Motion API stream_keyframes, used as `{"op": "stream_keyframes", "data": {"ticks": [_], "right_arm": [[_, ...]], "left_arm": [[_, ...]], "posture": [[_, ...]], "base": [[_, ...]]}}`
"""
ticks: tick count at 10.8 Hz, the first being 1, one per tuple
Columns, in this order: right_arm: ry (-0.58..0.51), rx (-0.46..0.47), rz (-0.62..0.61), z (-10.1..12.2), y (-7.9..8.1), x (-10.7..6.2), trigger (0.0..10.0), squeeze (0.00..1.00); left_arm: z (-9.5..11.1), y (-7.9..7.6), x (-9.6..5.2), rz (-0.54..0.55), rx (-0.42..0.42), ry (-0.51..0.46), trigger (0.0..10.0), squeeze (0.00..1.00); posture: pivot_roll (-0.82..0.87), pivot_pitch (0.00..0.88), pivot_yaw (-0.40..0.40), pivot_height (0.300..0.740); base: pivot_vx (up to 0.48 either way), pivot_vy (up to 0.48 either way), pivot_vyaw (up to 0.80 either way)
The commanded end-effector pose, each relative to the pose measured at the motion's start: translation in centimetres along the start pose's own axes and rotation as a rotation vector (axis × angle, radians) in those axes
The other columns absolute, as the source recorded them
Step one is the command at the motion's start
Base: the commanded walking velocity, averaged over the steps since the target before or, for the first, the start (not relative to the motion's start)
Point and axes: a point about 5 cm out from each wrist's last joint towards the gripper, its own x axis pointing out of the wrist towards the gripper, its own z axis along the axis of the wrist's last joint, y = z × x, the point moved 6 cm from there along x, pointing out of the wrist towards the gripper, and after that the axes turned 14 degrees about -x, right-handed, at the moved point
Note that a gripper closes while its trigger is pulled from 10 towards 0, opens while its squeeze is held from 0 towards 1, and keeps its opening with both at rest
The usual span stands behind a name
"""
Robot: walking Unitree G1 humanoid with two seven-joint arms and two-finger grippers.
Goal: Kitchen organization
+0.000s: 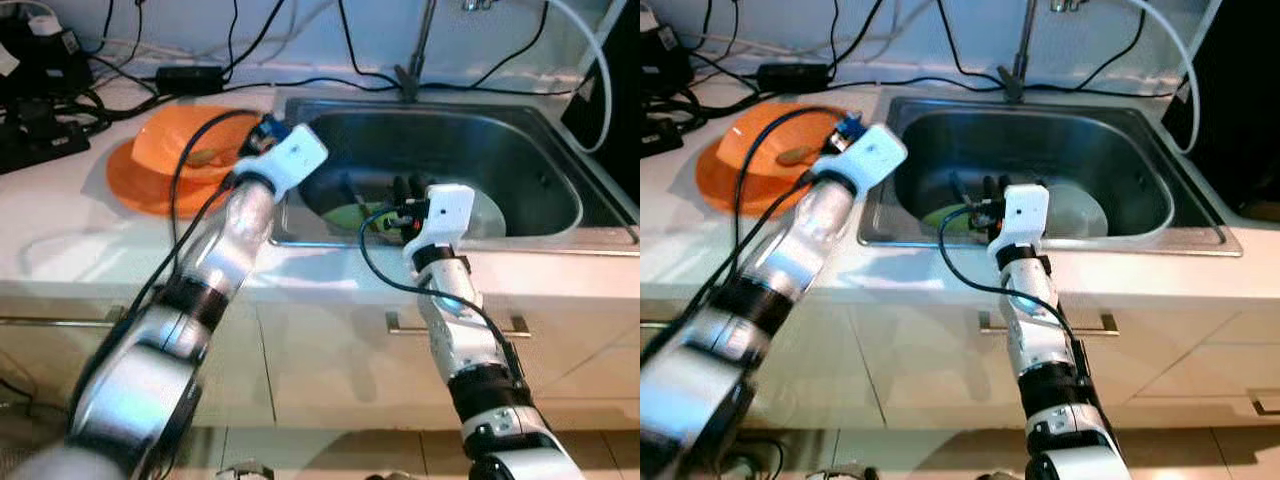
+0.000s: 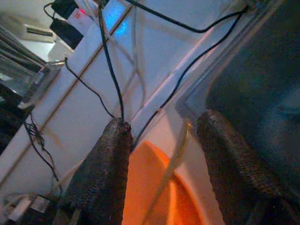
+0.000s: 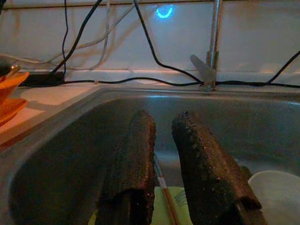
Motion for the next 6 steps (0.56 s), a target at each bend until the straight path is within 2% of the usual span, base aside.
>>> {"op": "stream_keyframes", "data": {"ticks": [1, 6], "right_arm": [[-0.021, -0.001, -0.015, 0.8, -0.4, 0.3, 10.0, 0.0], [-0.02, 0.0, -0.016, 0.8, -0.4, 0.4, 10.0, 0.0]], "left_arm": [[0.8, -0.3, 0.5, 0.003, 0.037, -0.026, 10.0, 0.0], [0.2, 0.0, 1.8, 0.018, 0.131, 0.042, 10.0, 0.0]], "posture": [[0.02, 0.0, 0.001, 0.74], [0.02, 0.0, 0.002, 0.74]], "base": [[0.0, 0.0, 0.0], [0.0, 0.0, 0.0]]}}
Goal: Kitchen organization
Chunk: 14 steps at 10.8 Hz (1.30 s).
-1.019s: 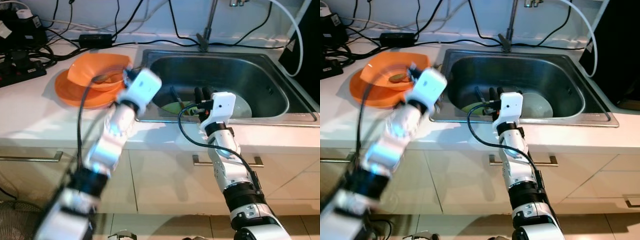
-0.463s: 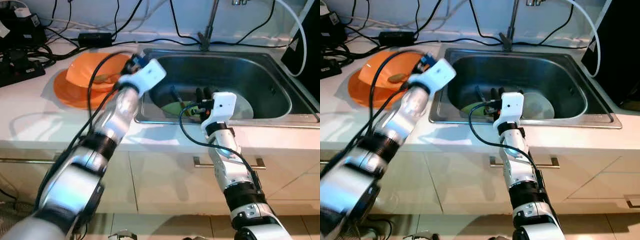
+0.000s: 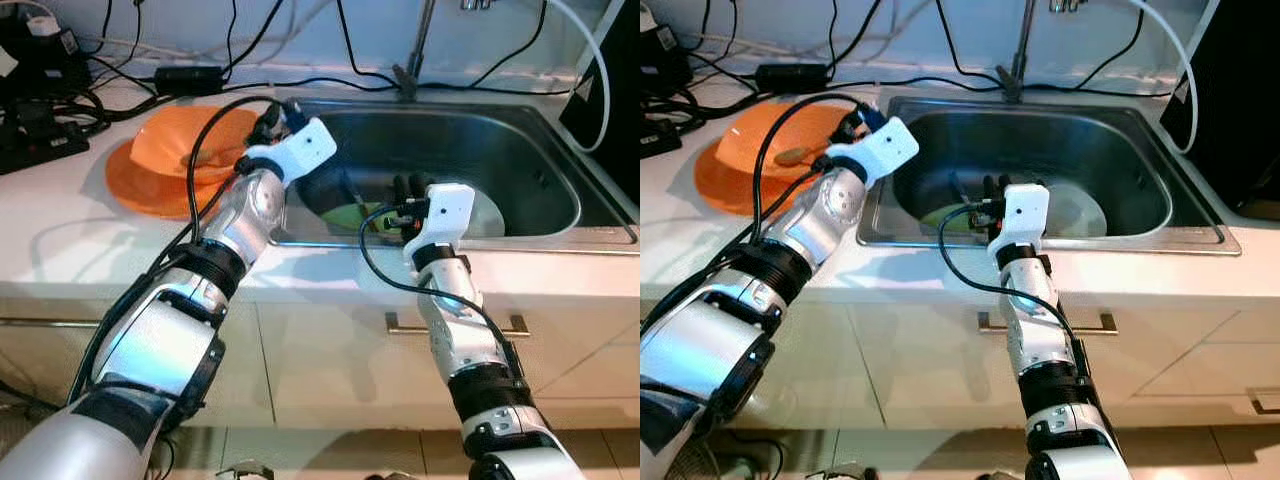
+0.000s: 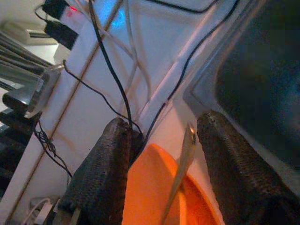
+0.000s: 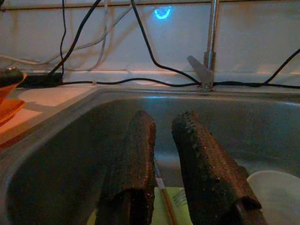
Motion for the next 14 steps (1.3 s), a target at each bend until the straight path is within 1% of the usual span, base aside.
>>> {"op": "stream_keyframes", "data": {"ticks": [1, 2, 3, 4, 10, 12, 14], "right_arm": [[-0.018, 0.001, -0.013, 0.7, -0.3, 0.4, 10.0, 0.0], [-0.017, 0.0, -0.012, 0.7, -0.3, 0.4, 10.0, 0.0], [-0.017, -0.001, -0.013, 0.7, -0.3, 0.4, 10.0, 0.0], [-0.015, -0.002, -0.014, 0.7, -0.4, 0.4, 10.0, 0.0], [0.001, -0.004, -0.028, 0.1, -0.5, -0.1, 10.0, 0.0], [0.006, -0.006, -0.045, -0.1, -1.0, -0.3, 10.0, 0.0], [0.014, -0.005, -0.044, -0.3, -0.9, -0.3, 10.0, 0.0]], "left_arm": [[0.8, 0.6, 0.3, 0.023, 0.023, -0.013, 10.0, 0.0], [0.7, 0.8, 0.5, 0.032, 0.033, -0.001, 10.0, 0.0], [0.4, 0.6, 0.5, 0.024, 0.037, 0.018, 10.0, 0.0], [0.3, 0.4, 0.5, 0.014, 0.043, 0.024, 0.0, 0.0], [0.1, -0.6, 0.4, -0.015, 0.047, 0.029, 0.0, 0.0], [0.3, -0.6, 0.4, -0.013, 0.051, 0.025, 0.0, 0.0], [0.3, -0.6, 0.4, -0.013, 0.057, 0.024, 0.0, 0.0]], "posture": [[0.02, 0.0, 0.001, 0.74], [0.01, 0.0, 0.001, 0.74], [0.01, 0.0, 0.001, 0.74], [0.01, 0.0, 0.001, 0.74], [-0.01, 0.0, 0.013, 0.74], [-0.02, 0.0, 0.017, 0.74], [-0.01, 0.0, 0.015, 0.74]], "base": [[0.0, 0.0, 0.0], [0.0, 0.0, 0.0], [0.0, 0.0, 0.0], [0.0, 0.0, 0.0], [0.0, 0.0, 0.0], [0.0, 0.0, 0.0], [0.0, 0.0, 0.0]]}}
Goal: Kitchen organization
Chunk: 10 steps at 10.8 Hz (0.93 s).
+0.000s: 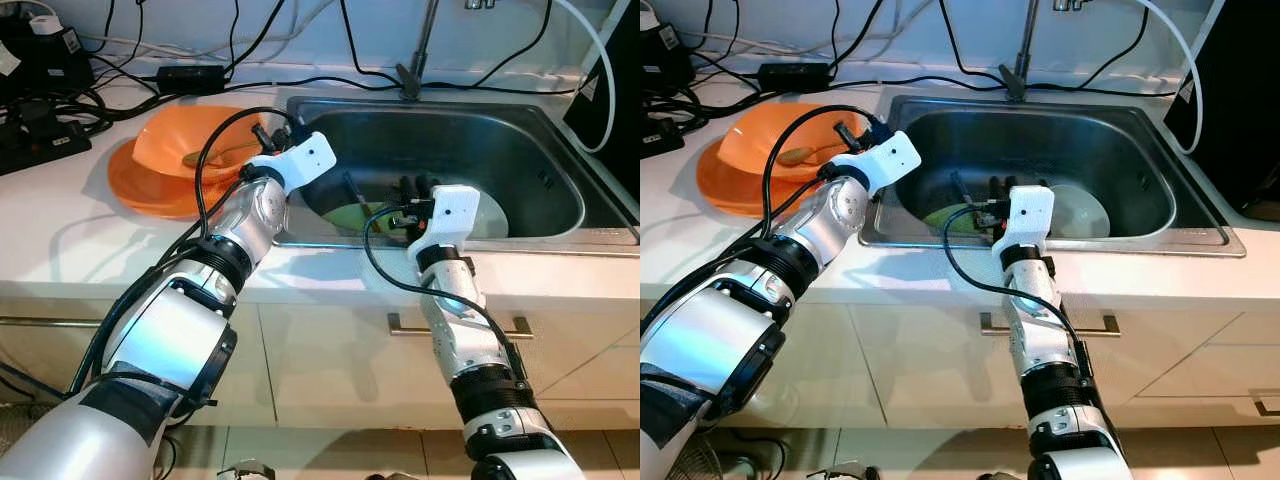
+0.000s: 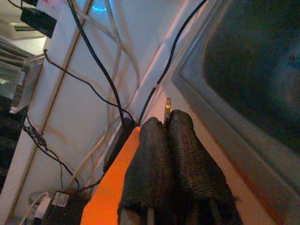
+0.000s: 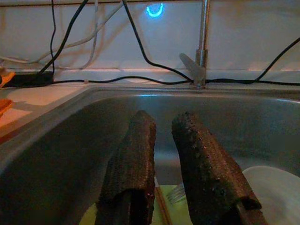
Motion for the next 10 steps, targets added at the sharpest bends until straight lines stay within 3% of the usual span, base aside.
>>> {"op": "stream_keyframes", "data": {"ticks": [1, 4, 7, 8, 9, 10], "right_arm": [[-0.001, 0.005, -0.002, 0.1, 0.0, -0.1, 10.0, 0.0], [-0.002, 0.002, -0.006, 0.1, -0.2, 0.0, 10.0, 0.0], [0.0, 0.003, -0.005, 0.0, -0.1, -0.1, 10.0, 0.0], [0.002, 0.002, -0.003, 0.0, 0.0, 0.0, 10.0, 0.0], [0.003, 0.001, -0.002, 0.0, 0.0, 0.0, 10.0, 0.0], [0.003, -0.002, -0.003, 0.0, 0.0, 0.0, 10.0, 0.0]], "left_arm": [[1.1, 0.8, 0.3, 0.024, 0.016, -0.031, 0.0, 0.0], [1.3, 1.5, 0.3, 0.055, 0.029, -0.05, 0.0, 0.0], [6.2, 4.4, -0.1, 0.227, 0.124, -0.274, 0.0, 0.0], [7.1, 4.6, -0.4, 0.246, 0.116, -0.322, 6.2, 0.0], [8.6, 4.8, -0.9, 0.255, 0.077, -0.403, 10.0, 0.0], [10.6, 4.6, -1.8, 0.226, -0.016, -0.515, 10.0, 0.0]], "posture": [[0.0, 0.0, 0.013, 0.74], [0.0, 0.0, 0.008, 0.74], [0.0, 0.0, 0.008, 0.74], [0.01, 0.0, 0.007, 0.74], [0.01, 0.0, 0.006, 0.74], [0.01, 0.0, 0.006, 0.74]], "base": [[0.0, 0.0, 0.0], [0.0, 0.0, 0.0], [0.0, 0.0, 0.0], [0.0, 0.0, 0.0], [0.0, 0.0, 0.0], [0.0, 0.0, 0.0]]}}
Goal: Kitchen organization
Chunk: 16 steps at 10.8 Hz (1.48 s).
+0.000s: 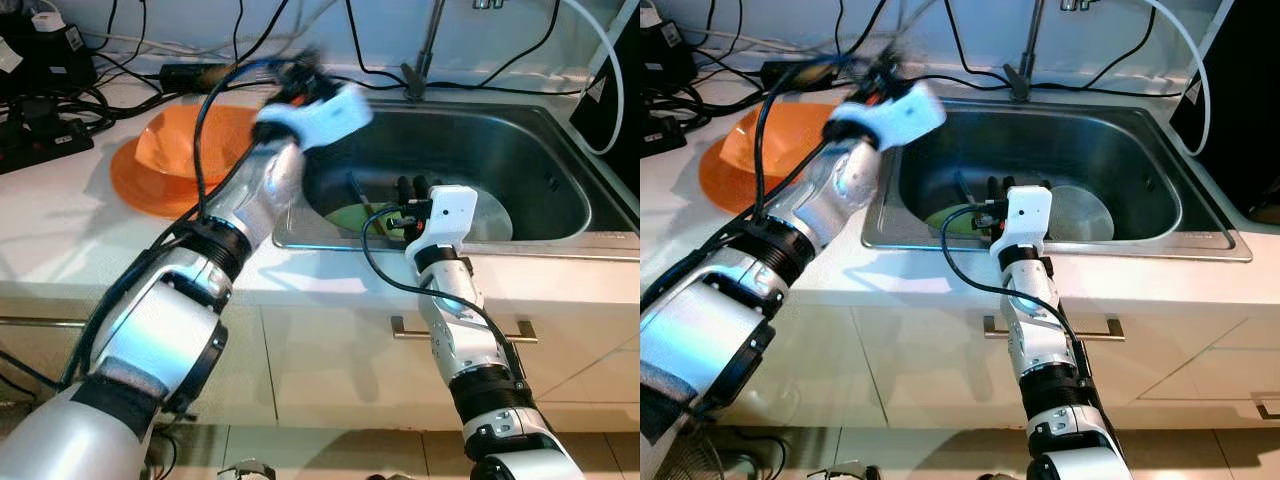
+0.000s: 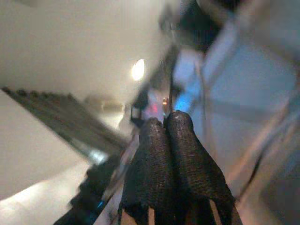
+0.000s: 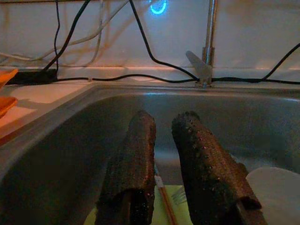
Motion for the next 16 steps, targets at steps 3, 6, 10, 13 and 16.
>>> {"op": "stream_keyframes", "data": {"ticks": [3, 6, 10, 13, 16], "right_arm": [[0.007, -0.007, -0.011, -0.1, -0.2, 0.1, 10.0, 0.0], [-0.024, -0.025, 0.008, 0.4, 0.0, 0.0, 10.0, 1.0], [-0.106, -0.019, 0.136, 2.0, 1.2, -0.2, 10.0, 1.0], [-0.138, -0.016, 0.178, 2.9, 2.0, -0.3, 10.0, 1.0], [-0.134, -0.017, 0.188, 2.9, 2.6, -0.5, 10.0, 1.0]], "left_arm": [[8.9, -0.6, -1.1, -0.124, -0.416, -0.359, 10.0, 0.0], [7.8, -0.8, -2.0, -0.172, -0.904, -0.263, 10.0, 0.0], [4.2, -0.6, -3.5, -0.159, -1.169, -0.146, 10.0, 0.0], [3.6, -1.9, -4.4, -0.231, -1.342, -0.073, 10.0, 0.0], [4.0, -3.3, -5.1, -0.317, -1.378, -0.034, 10.0, 0.0]], "posture": [[0.01, 0.0, 0.01, 0.74], [0.01, 0.0, 0.013, 0.74], [0.02, 0.0, 0.005, 0.74], [0.01, 0.0, 0.01, 0.74], [0.02, 0.0, 0.015, 0.74]], "base": [[0.0, 0.0, 0.0], [0.0, 0.0, 0.0], [0.0, 0.0, 0.0], [0.0, 0.0, 0.0], [0.0, 0.0, 0.0]]}}
